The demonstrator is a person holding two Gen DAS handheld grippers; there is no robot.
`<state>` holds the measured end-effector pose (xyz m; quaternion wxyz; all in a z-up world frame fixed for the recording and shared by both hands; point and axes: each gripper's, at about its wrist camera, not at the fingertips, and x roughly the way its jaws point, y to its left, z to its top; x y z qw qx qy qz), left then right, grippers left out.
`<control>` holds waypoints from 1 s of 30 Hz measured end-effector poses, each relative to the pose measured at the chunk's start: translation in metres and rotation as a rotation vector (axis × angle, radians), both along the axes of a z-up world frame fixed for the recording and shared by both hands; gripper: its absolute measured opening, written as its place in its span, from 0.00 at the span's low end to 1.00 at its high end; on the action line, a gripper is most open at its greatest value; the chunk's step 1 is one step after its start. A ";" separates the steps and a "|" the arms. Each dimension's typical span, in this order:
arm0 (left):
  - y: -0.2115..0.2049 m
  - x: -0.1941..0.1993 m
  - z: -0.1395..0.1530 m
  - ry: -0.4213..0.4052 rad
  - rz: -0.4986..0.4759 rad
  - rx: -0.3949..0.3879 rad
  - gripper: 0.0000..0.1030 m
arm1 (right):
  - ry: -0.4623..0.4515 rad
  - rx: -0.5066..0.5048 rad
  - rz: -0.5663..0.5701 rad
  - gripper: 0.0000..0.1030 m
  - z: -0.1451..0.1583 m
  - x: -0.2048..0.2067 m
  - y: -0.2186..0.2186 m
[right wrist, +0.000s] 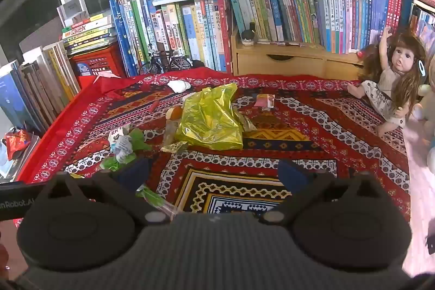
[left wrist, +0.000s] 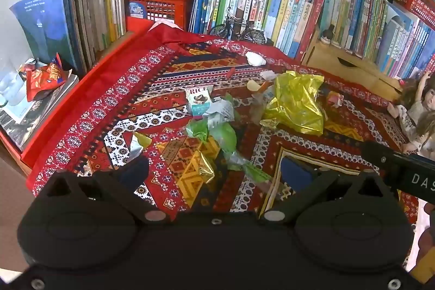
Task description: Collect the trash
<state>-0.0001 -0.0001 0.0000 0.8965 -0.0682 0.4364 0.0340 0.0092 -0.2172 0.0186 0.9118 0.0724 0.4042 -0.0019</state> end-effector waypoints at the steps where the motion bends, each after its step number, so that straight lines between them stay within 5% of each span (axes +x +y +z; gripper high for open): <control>1: 0.000 0.000 0.000 0.001 0.000 -0.001 1.00 | 0.000 0.001 0.000 1.00 0.000 0.000 0.000; 30: 0.000 0.000 0.000 0.003 0.000 -0.005 1.00 | -0.002 -0.003 0.001 1.00 0.002 -0.003 0.001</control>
